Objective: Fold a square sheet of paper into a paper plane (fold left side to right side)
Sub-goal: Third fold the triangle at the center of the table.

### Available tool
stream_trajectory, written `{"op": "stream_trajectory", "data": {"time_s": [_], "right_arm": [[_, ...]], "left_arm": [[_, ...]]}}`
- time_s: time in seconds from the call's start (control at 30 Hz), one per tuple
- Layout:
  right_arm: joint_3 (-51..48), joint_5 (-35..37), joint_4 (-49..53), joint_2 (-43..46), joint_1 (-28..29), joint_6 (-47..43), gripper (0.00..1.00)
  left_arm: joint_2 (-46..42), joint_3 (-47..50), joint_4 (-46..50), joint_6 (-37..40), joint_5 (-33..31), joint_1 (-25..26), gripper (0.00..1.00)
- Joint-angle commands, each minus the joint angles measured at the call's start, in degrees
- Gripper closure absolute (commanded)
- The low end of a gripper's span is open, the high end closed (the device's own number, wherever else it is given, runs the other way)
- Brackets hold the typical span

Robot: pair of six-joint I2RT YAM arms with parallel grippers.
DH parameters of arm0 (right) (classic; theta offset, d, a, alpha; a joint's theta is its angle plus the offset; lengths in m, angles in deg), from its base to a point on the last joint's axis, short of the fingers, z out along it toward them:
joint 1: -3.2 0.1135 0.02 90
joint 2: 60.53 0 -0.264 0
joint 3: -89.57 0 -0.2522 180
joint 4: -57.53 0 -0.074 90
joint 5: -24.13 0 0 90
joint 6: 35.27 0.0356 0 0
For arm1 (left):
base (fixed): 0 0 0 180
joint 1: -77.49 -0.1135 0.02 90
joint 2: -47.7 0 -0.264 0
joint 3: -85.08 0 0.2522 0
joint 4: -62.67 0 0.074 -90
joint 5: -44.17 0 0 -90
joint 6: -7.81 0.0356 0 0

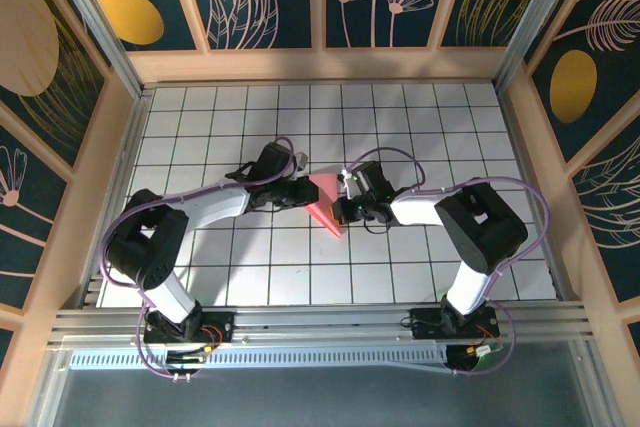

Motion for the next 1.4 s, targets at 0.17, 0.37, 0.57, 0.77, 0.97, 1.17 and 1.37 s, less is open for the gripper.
{"op": "stream_trajectory", "data": {"time_s": [0.17,0.37,0.57,0.77,0.97,1.17,1.37], "right_arm": [[-0.6,0.6,3.5,-1.9,-0.2,-1.4,1.00],[-0.5,0.5,3.4,-2.2,-0.2,-1.5,1.00],[-0.6,0.6,3.5,-2.2,-0.2,-1.6,1.00],[-0.5,0.8,3.7,-2.3,-0.2,-1.7,1.00],[-0.6,1.0,3.8,-2.3,-0.3,-1.8,0.99],[-0.5,1.0,3.8,-2.4,-0.3,-1.8,0.98],[-0.5,1.0,3.8,-2.4,-0.2,-1.8,0.98]], "left_arm": [[5.3,0.5,-5.6,-5.0,3.4,1.5,0.89],[7.5,0.1,-6.7,-5.4,4.1,2.2,0.89],[8.9,0.6,-6.0,-5.2,3.0,2.3,0.89],[9.4,0.8,-4.2,-4.2,1.3,2.3,0.89],[9.1,1.6,-2.8,-3.9,-0.8,2.2,0.90],[8.9,2.7,-3.0,-4.2,-1.5,2.3,0.90],[9.2,2.6,-3.2,-4.5,-2.0,2.3,0.90]]}}
